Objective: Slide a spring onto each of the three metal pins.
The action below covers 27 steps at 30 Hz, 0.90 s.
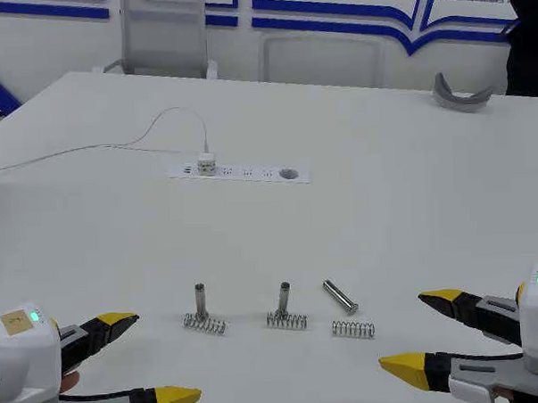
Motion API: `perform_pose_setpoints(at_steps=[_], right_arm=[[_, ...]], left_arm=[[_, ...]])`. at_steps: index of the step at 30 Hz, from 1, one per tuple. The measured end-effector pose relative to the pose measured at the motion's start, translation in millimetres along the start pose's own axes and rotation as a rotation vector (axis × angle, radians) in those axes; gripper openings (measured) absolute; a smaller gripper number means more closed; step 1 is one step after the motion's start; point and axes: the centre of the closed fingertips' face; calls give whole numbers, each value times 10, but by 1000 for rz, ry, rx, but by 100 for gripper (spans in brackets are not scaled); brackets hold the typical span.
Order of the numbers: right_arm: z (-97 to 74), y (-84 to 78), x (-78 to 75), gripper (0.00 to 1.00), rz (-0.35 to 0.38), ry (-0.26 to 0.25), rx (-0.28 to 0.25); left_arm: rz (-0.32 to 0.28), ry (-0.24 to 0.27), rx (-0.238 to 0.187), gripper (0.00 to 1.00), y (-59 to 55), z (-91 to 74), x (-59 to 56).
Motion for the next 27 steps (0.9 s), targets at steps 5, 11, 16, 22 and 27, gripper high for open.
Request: perform_pose_setpoints(at_steps=[5, 11, 16, 22, 27], right_arm=[[7, 9, -9, 67, 1, -1, -1], [2, 7, -14, 67, 1, -5, 1], [2, 2, -23, 67, 3, -8, 4], [1, 8, -42, 66, 2, -11, 8], [-8, 20, -59, 66, -1, -14, 11]], left_arm=[[-5, -1, -6, 81, 5, 7, -2], [-5, -3, -7, 81, 8, 17, -14], [-9, -2, -10, 81, 13, 16, -11], [-8, -4, -9, 81, 15, 22, -16], [-7, -6, -9, 81, 13, 25, -18]])
Point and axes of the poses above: the centre of the closed fingertips' face, and the gripper's own axes: z roughly forward along the fingers, x roughly to its left, y roughly out of its top, and after that the axes turned 6 degrees about x, right-handed
